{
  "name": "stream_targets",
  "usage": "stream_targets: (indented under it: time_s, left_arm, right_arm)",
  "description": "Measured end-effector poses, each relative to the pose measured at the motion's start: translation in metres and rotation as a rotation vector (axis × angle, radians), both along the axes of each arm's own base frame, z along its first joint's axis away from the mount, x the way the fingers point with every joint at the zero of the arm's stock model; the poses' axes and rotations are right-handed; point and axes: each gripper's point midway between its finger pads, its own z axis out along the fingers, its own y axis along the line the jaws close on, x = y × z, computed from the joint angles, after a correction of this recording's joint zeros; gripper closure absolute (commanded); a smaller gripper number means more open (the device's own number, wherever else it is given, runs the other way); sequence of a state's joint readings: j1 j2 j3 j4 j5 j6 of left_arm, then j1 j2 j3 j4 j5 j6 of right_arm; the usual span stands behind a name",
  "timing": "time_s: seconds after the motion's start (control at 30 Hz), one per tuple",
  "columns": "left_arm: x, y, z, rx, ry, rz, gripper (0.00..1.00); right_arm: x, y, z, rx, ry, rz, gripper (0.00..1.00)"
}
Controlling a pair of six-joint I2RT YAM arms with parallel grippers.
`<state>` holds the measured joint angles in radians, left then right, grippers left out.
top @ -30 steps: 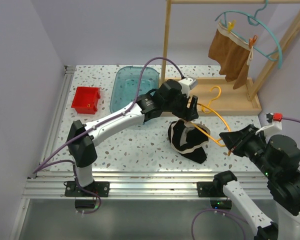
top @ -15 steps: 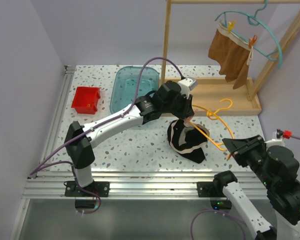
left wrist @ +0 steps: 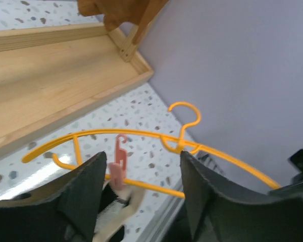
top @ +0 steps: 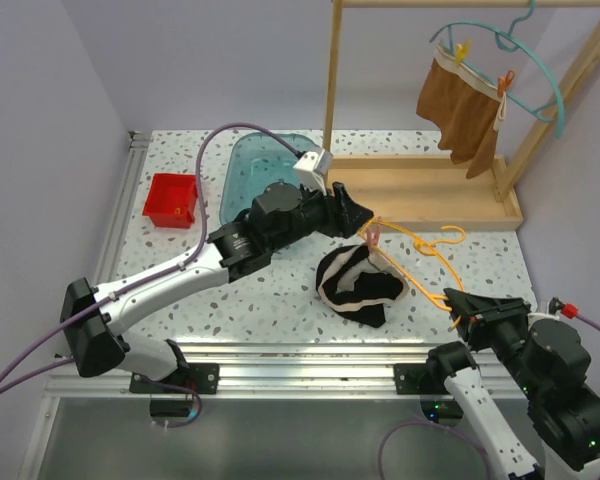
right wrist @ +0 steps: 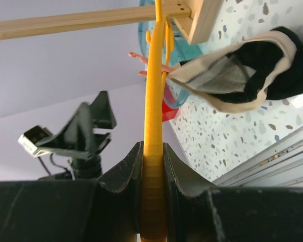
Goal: Remove the underwear clipped to the hanger
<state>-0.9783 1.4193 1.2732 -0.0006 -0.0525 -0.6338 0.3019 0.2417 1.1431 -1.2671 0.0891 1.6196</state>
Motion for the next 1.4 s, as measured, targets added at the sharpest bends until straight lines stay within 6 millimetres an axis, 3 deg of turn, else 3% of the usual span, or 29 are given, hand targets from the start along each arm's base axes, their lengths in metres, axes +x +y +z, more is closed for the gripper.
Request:
stream_targets:
  time_s: [0.1, 0.4, 0.67, 0.77, 1.13, 1.23, 1.4]
  left_arm:
    - [-0.002, 0.001, 0.023, -0.092, 0.003, 0.011, 0.00]
    - [-0.001, 0.006, 0.027, -0.125, 0.107, 0.038, 0.00]
    - [0.011, 0.027, 0.007, -0.104, 0.274, 0.037, 0.00]
    - [0.014, 0.027, 0.001, -0.125, 0.349, 0.012, 0.00]
    - [0.007, -0.021, -0.059, -0.164, 0.727, -0.180, 0.00]
    - [0.008, -0.034, -0.063, -0.190, 0.791, -0.223, 0.00]
    - [0.009, -0.047, -0.052, -0.262, 0.841, -0.277, 0.00]
  right_arm:
    - [0.001, -0.002, -0.009, -0.041, 0.025, -0.002, 1.00]
    - [0.017, -0.001, -0.005, -0.335, -0.022, 0.117, 1.00]
    - [0.036, 0.005, 0.042, -0.778, -0.211, 0.352, 1.00]
    - [0.039, 0.003, 0.051, -0.935, -0.270, 0.423, 1.00]
    - [0.035, -0.007, 0.070, -1.293, -0.440, 0.558, 1.00]
    - [0.034, -0.004, 0.072, -1.322, -0.476, 0.582, 1.00]
    - [0.029, -0.001, 0.074, -1.348, -0.528, 0.605, 1.00]
